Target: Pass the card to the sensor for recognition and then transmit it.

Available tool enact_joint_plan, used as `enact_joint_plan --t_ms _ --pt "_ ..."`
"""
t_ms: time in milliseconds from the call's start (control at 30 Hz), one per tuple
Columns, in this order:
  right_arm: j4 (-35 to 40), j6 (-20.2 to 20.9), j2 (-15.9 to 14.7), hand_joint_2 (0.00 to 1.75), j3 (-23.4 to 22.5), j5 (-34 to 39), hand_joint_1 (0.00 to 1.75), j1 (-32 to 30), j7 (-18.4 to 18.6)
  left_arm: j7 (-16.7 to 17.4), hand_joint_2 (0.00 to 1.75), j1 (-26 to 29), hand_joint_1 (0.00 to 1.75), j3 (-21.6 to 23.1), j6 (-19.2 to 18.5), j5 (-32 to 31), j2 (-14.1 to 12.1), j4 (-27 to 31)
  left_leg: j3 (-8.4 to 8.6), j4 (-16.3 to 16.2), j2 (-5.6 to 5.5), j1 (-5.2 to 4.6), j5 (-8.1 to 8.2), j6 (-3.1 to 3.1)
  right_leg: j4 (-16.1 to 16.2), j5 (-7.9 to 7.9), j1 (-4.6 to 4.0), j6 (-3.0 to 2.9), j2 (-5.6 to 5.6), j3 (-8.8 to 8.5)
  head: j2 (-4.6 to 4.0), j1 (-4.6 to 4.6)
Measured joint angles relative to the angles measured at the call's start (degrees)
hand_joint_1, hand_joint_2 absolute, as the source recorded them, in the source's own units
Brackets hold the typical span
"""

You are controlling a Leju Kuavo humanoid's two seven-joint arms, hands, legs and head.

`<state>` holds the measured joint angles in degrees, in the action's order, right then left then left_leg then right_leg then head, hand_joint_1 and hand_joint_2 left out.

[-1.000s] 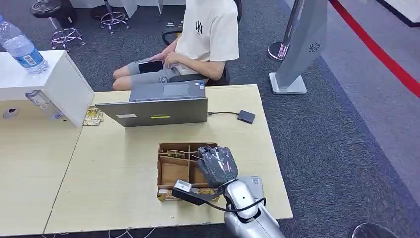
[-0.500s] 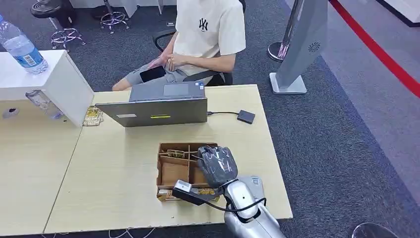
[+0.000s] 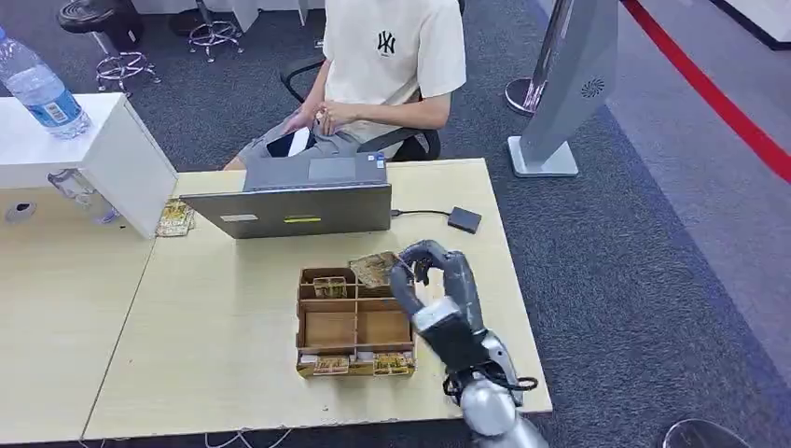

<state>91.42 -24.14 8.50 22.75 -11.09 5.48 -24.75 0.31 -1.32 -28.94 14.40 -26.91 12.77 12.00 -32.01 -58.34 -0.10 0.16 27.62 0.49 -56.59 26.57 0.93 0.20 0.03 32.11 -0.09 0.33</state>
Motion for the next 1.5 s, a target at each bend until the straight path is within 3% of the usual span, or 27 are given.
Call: enact_joint_plan --t_ms 67,233,533,633,733,833,1000,1133,1267,1500 --pt "5.53 3.19 -0.07 1.75 -2.38 8.70 1.75 -1.43 -1.16 -0.22 0.00 0.09 0.00 -0.35 0.02 -0.09 0.20 0.00 0.01 0.00 0.01 0.00 0.01 0.02 0.01 0.01 0.00 0.01 0.01 0.00 0.00 0.04" --pt "12.18 5.59 -0.07 1.75 -5.44 6.31 1.75 -3.50 -2.80 -0.50 0.00 0.04 0.00 -1.18 0.04 -0.20 0.39 0.00 0.03 0.00 0.06 0.00 0.01 0.02 0.00 0.00 0.00 0.01 0.03 0.00 0.00 0.00" --pt "14.43 6.44 -0.07 1.75 -6.97 6.11 1.75 -4.21 -4.11 -0.70 0.00 -0.02 0.00 -2.21 0.02 -0.67 0.57 0.00 0.04 0.00 0.08 0.02 -0.02 -0.02 -0.03 -0.02 -0.01 -0.02 0.04 -0.01 0.00 0.00" --pt "14.41 5.82 -0.07 1.75 -6.97 3.11 1.75 -4.08 -4.37 -0.76 0.00 -0.06 0.00 -2.51 0.00 -1.29 0.57 0.00 0.03 0.00 0.07 0.02 -0.02 -0.02 -0.04 -0.02 -0.01 -0.02 0.04 -0.02 0.00 -0.02" --pt "13.60 2.10 -0.07 1.75 -6.35 -6.63 1.75 -2.67 -4.04 -0.76 0.00 -0.13 0.00 -2.56 -0.18 -2.41 0.57 0.00 0.02 0.00 0.08 0.02 -0.02 -0.02 -0.04 -0.02 -0.01 -0.02 0.04 -0.02 0.00 0.00" --pt "10.74 -4.50 -0.07 1.75 -4.52 -21.43 1.75 0.57 -2.09 -0.33 0.00 -0.32 0.00 -2.56 -0.79 -3.94 0.50 0.00 0.03 0.00 0.11 0.02 -0.02 -0.01 -0.05 -0.04 -0.01 -0.03 0.06 -0.02 0.00 0.00" --pt "1.62 -12.29 -0.07 1.75 -0.37 -43.03 1.75 9.52 4.63 0.46 0.00 -0.87 0.00 -2.56 -2.18 -6.84 0.15 0.00 0.04 0.00 0.11 0.03 -0.14 -0.12 -0.11 -0.13 -0.02 -0.08 0.07 -0.01 0.00 0.00" --pt "-7.00 -14.61 0.26 1.75 2.43 -50.79 1.75 16.80 8.38 1.01 0.00 -1.09 0.00 -2.56 -3.06 -8.50 -0.20 0.00 0.06 0.00 0.09 0.03 -0.21 -0.11 -0.16 -0.16 -0.02 -0.11 0.07 0.00 0.00 -0.02" --pt "-12.62 -14.98 0.65 1.75 3.87 -53.90 1.75 20.76 9.69 1.27 0.00 -1.10 0.00 -2.56 -3.26 -9.09 -0.42 0.00 0.04 0.00 0.04 0.03 -0.22 -0.12 -0.17 -0.16 -0.02 -0.11 0.04 0.00 0.00 -0.02" --pt "-21.36 -15.27 2.62 1.75 3.94 -72.25 1.75 28.65 15.27 2.08 0.00 -1.25 0.00 -2.45 -4.17 -12.15 -0.77 0.00 0.02 0.00 0.07 0.03 -0.22 -0.12 -0.18 -0.16 -0.02 -0.11 0.07 0.05 0.00 -0.02"
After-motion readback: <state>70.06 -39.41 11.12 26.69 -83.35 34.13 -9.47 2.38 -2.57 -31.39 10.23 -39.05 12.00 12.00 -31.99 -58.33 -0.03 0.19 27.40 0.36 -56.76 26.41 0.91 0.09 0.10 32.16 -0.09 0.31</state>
